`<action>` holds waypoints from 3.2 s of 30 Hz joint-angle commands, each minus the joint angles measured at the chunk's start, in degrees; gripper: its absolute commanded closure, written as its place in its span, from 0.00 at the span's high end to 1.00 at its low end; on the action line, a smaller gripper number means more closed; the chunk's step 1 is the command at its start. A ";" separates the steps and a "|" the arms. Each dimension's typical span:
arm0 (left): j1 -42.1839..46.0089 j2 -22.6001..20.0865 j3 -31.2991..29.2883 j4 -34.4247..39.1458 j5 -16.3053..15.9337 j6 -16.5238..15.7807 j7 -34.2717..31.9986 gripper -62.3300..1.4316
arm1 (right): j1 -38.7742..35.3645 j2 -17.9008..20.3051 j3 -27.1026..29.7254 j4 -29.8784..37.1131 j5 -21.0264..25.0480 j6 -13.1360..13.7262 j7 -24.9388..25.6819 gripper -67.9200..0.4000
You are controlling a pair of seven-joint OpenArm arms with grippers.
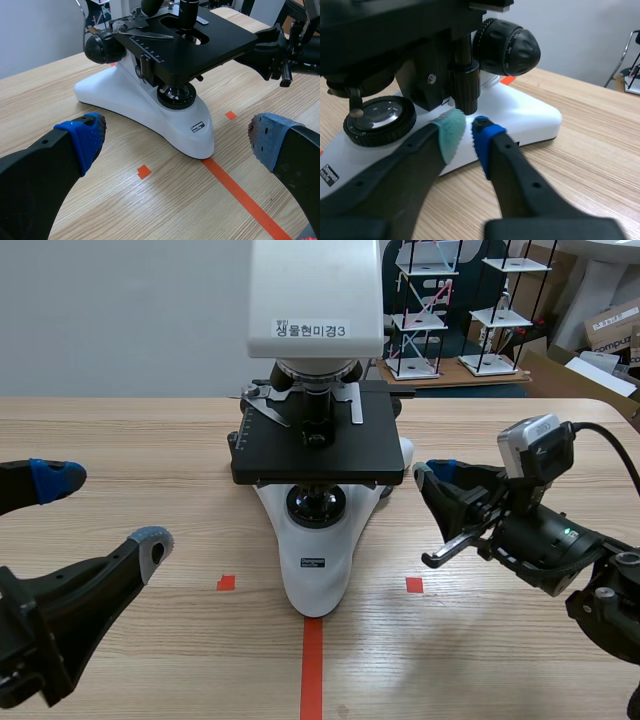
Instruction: Return to the home posture
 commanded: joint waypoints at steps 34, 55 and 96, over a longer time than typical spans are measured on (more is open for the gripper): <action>0.00 0.15 -0.15 0.74 -0.31 -0.04 -1.18 0.97 | -49.68 14.27 28.06 43.63 0.76 -0.17 -1.11 1.00; 0.00 0.17 -0.15 0.74 -0.31 -0.04 -1.18 0.97 | -54.64 14.23 31.93 48.52 0.83 -0.17 -1.11 1.00; 0.00 0.17 -0.15 0.74 -0.31 -0.04 -1.18 0.97 | -54.64 14.23 31.93 48.52 0.85 -0.13 -1.07 1.00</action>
